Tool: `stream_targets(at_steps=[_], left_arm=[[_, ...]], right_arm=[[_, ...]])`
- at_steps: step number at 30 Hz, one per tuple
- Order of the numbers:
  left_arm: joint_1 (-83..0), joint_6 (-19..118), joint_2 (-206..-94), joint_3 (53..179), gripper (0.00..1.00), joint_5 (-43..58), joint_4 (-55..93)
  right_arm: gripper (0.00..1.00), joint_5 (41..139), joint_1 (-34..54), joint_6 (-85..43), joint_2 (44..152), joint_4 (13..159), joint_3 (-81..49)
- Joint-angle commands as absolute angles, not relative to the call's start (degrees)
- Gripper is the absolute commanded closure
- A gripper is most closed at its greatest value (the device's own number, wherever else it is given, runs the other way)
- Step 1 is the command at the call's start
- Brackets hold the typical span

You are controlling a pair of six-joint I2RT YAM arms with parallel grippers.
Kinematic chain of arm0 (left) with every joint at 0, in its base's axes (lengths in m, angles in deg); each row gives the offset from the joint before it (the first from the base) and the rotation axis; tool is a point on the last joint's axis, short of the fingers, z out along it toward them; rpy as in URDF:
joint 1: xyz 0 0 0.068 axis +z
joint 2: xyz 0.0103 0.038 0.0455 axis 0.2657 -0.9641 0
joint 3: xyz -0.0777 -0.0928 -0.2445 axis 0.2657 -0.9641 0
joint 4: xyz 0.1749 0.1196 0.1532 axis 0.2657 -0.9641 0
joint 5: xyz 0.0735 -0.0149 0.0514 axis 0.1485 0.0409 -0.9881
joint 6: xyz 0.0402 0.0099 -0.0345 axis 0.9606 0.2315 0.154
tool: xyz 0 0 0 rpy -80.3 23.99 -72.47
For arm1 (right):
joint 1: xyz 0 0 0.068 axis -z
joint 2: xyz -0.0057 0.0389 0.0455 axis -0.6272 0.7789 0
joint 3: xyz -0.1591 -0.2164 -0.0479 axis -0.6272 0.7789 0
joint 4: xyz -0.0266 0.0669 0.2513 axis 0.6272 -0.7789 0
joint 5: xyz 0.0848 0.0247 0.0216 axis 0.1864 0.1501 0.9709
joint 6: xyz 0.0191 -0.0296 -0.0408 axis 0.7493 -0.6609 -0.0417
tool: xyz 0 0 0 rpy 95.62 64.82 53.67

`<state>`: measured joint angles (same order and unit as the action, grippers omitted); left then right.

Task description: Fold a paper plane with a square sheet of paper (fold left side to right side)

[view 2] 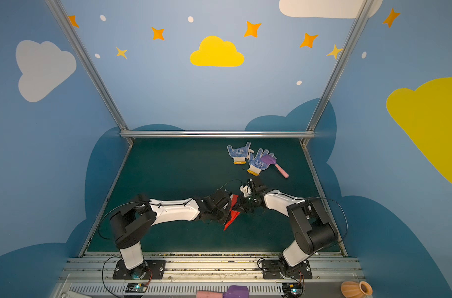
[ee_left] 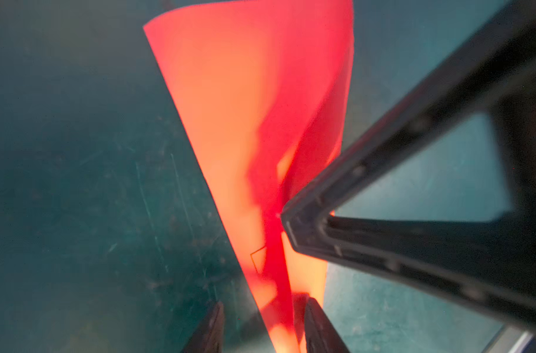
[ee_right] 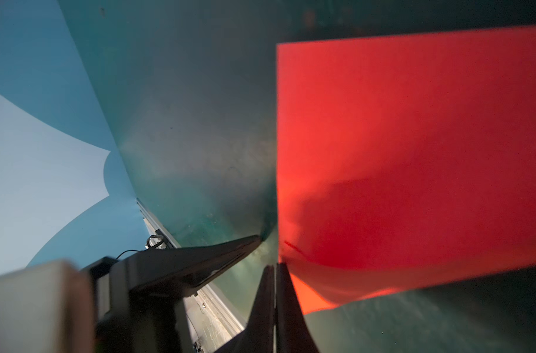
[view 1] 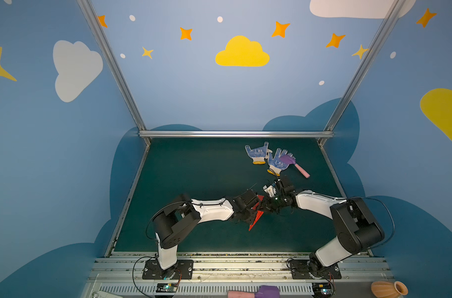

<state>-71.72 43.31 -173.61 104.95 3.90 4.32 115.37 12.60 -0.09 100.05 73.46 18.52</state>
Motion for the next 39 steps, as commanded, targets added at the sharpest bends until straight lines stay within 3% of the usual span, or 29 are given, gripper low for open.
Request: stream_targets(at_steps=[1, 10, 39], left_arm=[[-71.7, 44.1, -177.5, 104.0, 0.58, 4.1, 1.2], [-71.7, 44.3, -178.1, 104.4, 0.62, 3.8, 1.1], [-71.6, 44.8, -178.1, 104.4, 0.71, 4.9, 1.4]], right_arm=[[0.92, 114.8, 12.9, -0.8, 96.9, 69.8, 17.6], [1.00, 113.1, 12.7, -1.9, 94.7, 68.2, 20.6], [1.00, 111.5, 9.5, -0.8, 104.9, 73.2, 17.6]])
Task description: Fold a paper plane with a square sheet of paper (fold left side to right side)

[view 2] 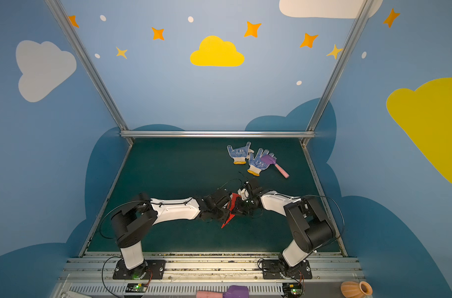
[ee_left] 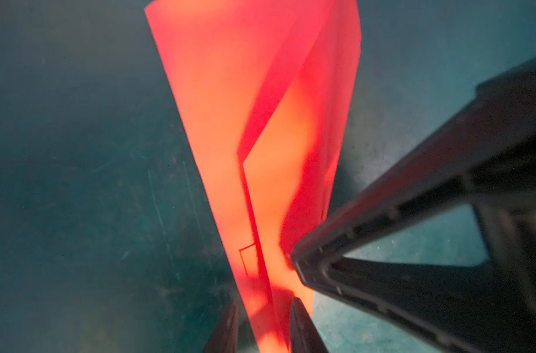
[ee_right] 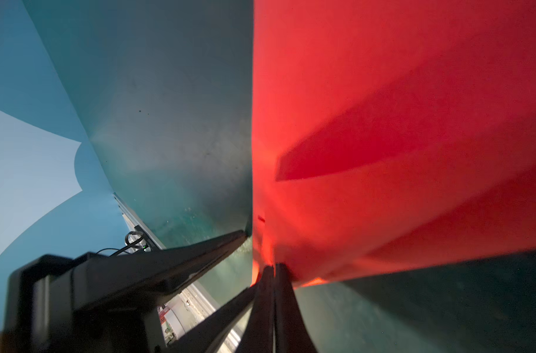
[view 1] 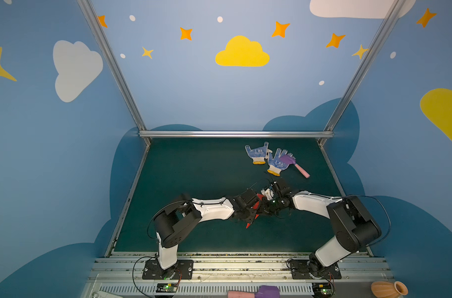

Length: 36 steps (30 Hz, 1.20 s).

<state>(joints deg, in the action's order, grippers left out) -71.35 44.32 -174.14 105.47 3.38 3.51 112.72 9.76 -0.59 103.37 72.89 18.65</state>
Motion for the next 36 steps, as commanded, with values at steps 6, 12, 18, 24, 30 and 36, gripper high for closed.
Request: stream_targets(at_steps=[6, 12, 18, 24, 30, 36], left_arm=[[-70.5, 44.6, -176.6, 104.0, 0.69, 6.3, 2.2], [-70.1, 45.6, -172.2, 102.8, 0.52, 8.1, 2.5], [-71.2, 47.0, -172.3, 102.3, 0.49, 7.4, 1.0], [-72.3, 47.6, -173.5, 102.4, 0.49, 5.1, 0.1], [-72.5, 48.0, -173.8, 101.6, 0.59, 4.6, -0.3], [-72.5, 48.0, -174.0, 100.9, 0.65, 4.9, 0.1]], right_arm=[[1.00, 110.1, 9.7, -0.6, 106.9, 74.0, 18.6], [1.00, 109.9, 9.8, -0.2, 107.3, 74.5, 19.5], [1.00, 109.9, 9.8, -0.2, 107.4, 74.5, 19.6], [1.00, 110.0, 9.9, -0.2, 107.4, 74.5, 19.5], [1.00, 110.2, 10.0, -0.2, 107.2, 74.4, 19.4], [1.00, 110.6, 10.1, -0.1, 107.3, 74.3, 19.1]])
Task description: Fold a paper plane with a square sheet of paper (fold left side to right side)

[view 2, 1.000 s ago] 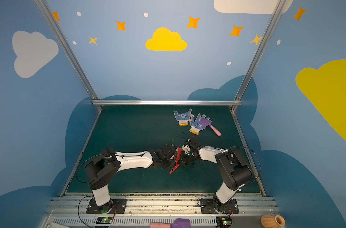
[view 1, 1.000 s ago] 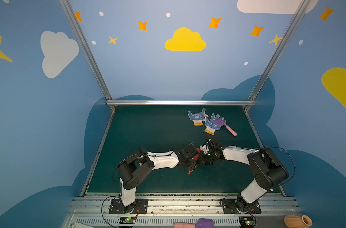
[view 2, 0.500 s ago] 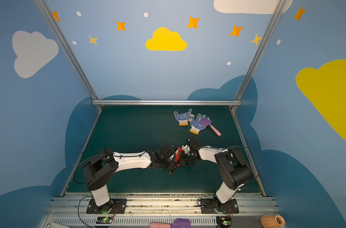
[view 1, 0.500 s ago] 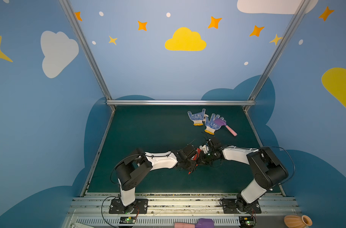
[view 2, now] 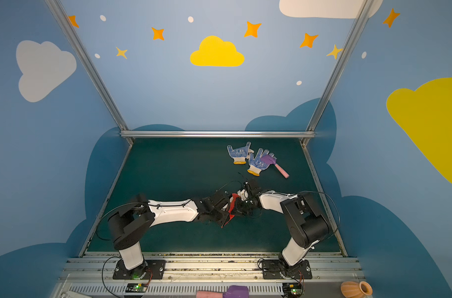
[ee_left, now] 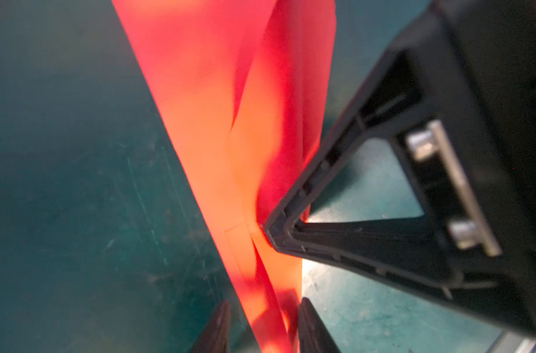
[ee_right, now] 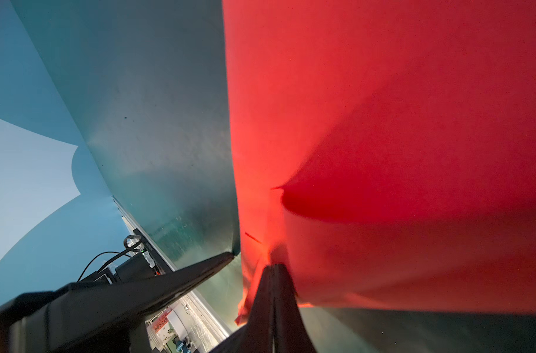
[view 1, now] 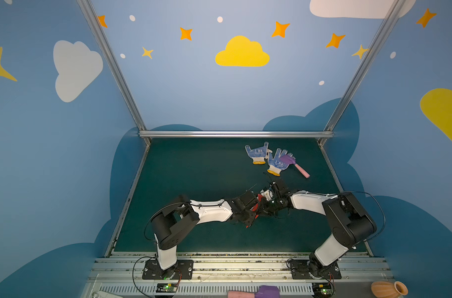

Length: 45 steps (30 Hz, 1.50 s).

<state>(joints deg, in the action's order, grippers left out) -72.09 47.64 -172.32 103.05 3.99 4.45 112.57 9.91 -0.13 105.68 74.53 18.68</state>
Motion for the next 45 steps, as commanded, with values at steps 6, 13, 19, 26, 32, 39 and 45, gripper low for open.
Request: stream_targets(at_steps=[6, 13, 19, 26, 32, 39, 45], left_arm=[[-72.5, 48.1, -174.7, 100.4, 0.70, 5.3, 0.8], [-72.5, 47.8, -175.1, 100.1, 0.73, 5.4, 1.6], [-72.6, 47.9, -175.4, 100.3, 0.76, 5.6, 1.8], [-72.6, 48.0, -175.5, 100.6, 0.78, 5.8, 1.9], [-72.4, 48.0, -175.5, 101.0, 0.78, 6.1, 1.9], [-71.2, 47.6, -171.1, 101.1, 0.71, 6.5, 1.0], [-71.3, 46.9, -166.7, 100.2, 0.63, 7.7, 1.3]], right_arm=[[1.00, 113.0, 10.1, -0.4, 106.2, 74.5, 18.2], [1.00, 114.1, 9.7, -1.6, 102.4, 71.9, 16.7], [1.00, 113.9, 9.1, -1.6, 101.0, 71.0, 17.4], [1.00, 113.1, 7.4, -0.8, 102.5, 72.1, 17.7], [1.00, 111.0, 6.9, -0.3, 106.1, 73.6, 17.5], [1.00, 108.9, 7.9, 0.5, 107.7, 75.1, 19.8], [1.00, 108.6, 8.4, 1.0, 107.6, 75.4, 21.0]])
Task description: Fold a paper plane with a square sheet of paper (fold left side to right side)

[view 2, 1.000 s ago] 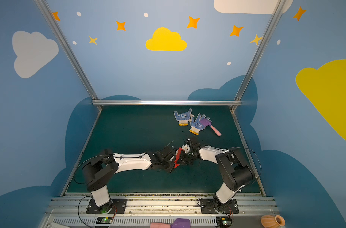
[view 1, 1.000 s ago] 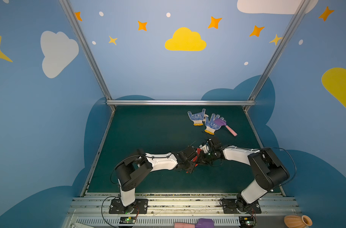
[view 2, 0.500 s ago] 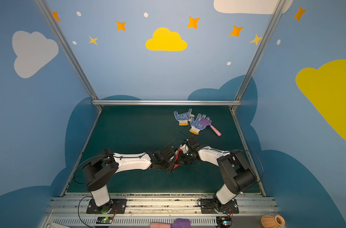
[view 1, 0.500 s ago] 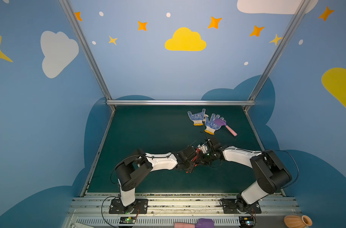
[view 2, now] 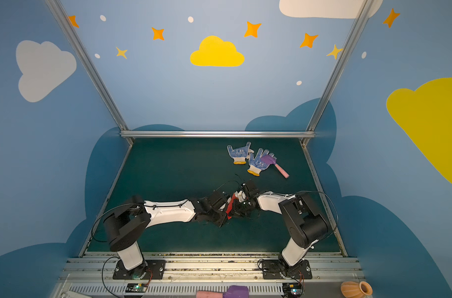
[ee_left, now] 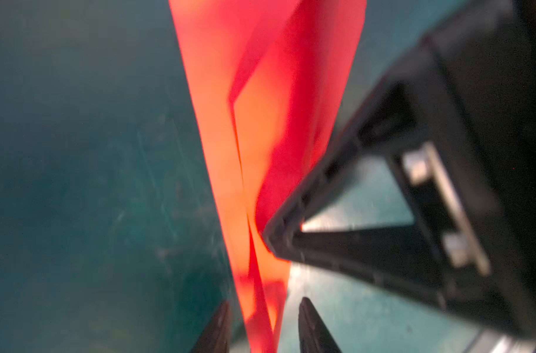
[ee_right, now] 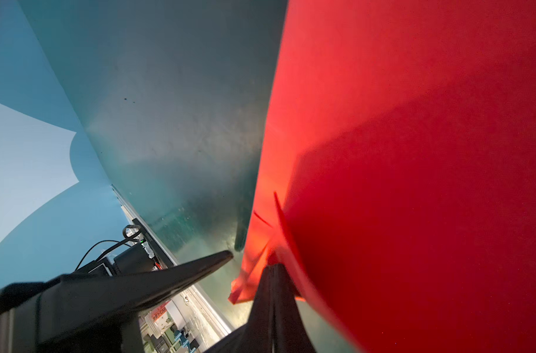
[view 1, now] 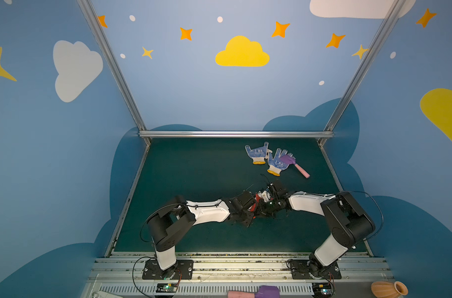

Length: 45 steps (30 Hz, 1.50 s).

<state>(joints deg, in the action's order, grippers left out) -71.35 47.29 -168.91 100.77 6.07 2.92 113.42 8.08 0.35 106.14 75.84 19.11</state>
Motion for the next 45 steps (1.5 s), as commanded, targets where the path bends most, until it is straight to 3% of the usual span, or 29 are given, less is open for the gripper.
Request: stream_targets(at_steps=[1, 6, 45], left_arm=[[-71.5, 46.7, -166.4, 100.0, 0.66, 8.1, 1.7], [-72.9, 45.9, -166.8, 99.5, 0.96, 9.8, 4.3], [-70.0, 47.0, -172.1, 102.4, 0.97, 8.8, 7.1]], right_arm=[[1.00, 108.7, 8.6, 1.0, 107.8, 75.5, 21.1], [1.00, 108.9, 8.6, 1.4, 107.9, 75.8, 21.3], [1.00, 109.2, 9.0, 1.3, 108.7, 76.3, 21.8]])
